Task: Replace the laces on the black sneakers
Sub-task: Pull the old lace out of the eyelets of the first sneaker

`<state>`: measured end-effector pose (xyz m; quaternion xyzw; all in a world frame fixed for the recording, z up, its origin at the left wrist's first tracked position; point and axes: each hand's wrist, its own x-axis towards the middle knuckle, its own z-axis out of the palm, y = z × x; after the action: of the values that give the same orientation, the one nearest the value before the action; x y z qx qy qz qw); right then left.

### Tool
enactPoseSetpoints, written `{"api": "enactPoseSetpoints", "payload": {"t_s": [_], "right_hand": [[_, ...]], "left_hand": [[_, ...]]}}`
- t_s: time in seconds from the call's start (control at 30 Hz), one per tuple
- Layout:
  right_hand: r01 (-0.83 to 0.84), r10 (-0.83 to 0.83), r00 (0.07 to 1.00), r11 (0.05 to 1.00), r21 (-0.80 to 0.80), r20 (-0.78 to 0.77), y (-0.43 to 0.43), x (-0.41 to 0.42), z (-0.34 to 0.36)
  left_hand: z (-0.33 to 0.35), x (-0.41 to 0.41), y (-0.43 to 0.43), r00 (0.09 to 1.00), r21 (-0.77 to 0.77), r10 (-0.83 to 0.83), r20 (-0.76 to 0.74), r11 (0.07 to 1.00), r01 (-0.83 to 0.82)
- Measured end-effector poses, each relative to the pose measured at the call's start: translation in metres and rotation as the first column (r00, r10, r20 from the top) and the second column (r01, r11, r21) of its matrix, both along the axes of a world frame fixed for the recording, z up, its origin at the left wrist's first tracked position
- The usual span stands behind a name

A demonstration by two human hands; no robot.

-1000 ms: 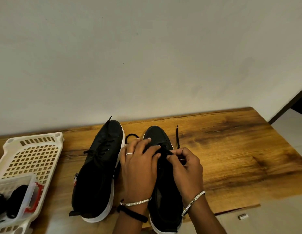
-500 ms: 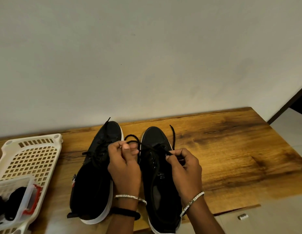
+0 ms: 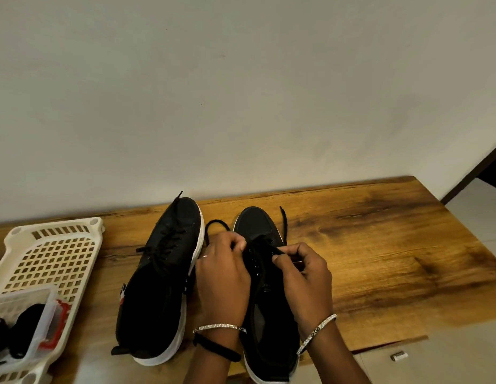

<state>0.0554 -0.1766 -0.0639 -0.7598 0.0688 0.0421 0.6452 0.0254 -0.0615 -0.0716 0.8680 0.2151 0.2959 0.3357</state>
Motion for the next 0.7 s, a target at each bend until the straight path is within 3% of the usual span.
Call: {"api": "enactPoseSetpoints", "payload": {"t_s": [0.1, 0.17, 0.23, 0.33, 0.43, 0.53, 0.7], "right_hand": [[0.002, -0.002, 1.000, 1.000, 0.001, -0.003, -0.001, 0.000, 0.000], [0.002, -0.002, 1.000, 1.000, 0.003, -0.006, -0.001, 0.000, 0.000], [0.001, -0.001, 1.000, 1.000, 0.006, -0.012, 0.000, 0.000, 0.000], [-0.001, 0.001, 1.000, 1.000, 0.000, -0.014, 0.000, 0.000, 0.000], [-0.010, 0.010, 1.000, 1.000, 0.004, -0.013, 0.000, 0.000, 0.001], [-0.019, 0.019, 1.000, 1.000, -0.001, -0.018, -0.001, 0.000, 0.001], [-0.018, 0.018, 1.000, 1.000, -0.018, -0.009, 0.000, 0.000, 0.000]], "left_hand": [[0.009, 0.002, -0.004, 0.973, -0.410, 0.168, 0.161, 0.908, -0.088], [0.010, 0.002, -0.003, 0.958, -0.497, 0.226, 0.178, 0.861, -0.111], [0.008, 0.000, 0.000, 0.969, -0.397, 0.194, 0.154, 0.910, -0.119], [0.002, -0.001, 0.005, 0.998, -0.068, 0.030, 0.049, 0.997, -0.027], [-0.001, 0.001, 0.004, 0.984, 0.162, -0.095, -0.149, 0.980, 0.119], [-0.005, 0.000, 0.004, 0.980, 0.185, -0.104, -0.168, 0.973, 0.135], [-0.005, 0.001, 0.006, 0.985, 0.036, -0.175, 0.003, 0.984, 0.174]]}}
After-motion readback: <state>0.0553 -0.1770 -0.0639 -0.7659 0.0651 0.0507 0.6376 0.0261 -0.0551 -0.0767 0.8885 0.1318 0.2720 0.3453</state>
